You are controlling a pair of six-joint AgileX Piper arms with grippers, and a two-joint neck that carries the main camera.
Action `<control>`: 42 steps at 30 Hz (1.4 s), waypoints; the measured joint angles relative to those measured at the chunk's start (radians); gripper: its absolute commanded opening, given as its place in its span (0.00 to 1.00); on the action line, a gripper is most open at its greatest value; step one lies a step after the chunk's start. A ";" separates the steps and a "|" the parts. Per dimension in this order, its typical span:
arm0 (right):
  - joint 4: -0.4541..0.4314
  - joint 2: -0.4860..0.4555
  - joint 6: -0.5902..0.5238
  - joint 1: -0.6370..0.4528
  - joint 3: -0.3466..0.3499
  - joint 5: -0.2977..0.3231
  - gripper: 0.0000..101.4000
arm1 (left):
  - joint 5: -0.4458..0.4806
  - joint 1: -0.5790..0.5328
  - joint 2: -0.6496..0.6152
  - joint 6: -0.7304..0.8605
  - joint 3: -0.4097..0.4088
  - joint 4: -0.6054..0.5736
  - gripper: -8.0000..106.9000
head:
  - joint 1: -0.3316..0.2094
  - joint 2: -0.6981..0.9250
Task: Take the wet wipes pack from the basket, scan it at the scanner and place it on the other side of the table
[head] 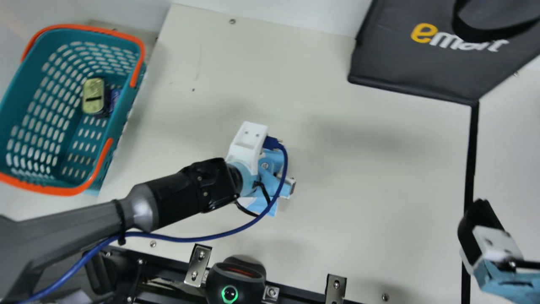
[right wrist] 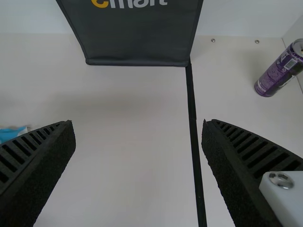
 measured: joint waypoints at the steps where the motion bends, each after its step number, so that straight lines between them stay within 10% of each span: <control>1: 0.000 0.000 0.000 0.000 0.000 0.000 0.94 | 0.000 0.000 0.000 0.000 0.000 -0.003 0.85 | 0.000 -0.021; 13: 0.000 0.000 0.000 0.000 0.000 0.000 0.94 | -0.015 0.000 0.028 0.036 0.000 -0.042 0.85 | 0.000 -0.161; 28: 0.000 0.000 0.000 0.000 0.000 0.000 0.94 | -0.006 -0.002 0.037 0.016 -0.033 -0.019 0.00 | 0.000 -0.163; 42: 0.000 0.000 0.000 0.000 0.000 0.000 0.94 | 0.066 -0.047 0.079 -0.050 -0.199 -0.009 0.00 | 0.000 -0.163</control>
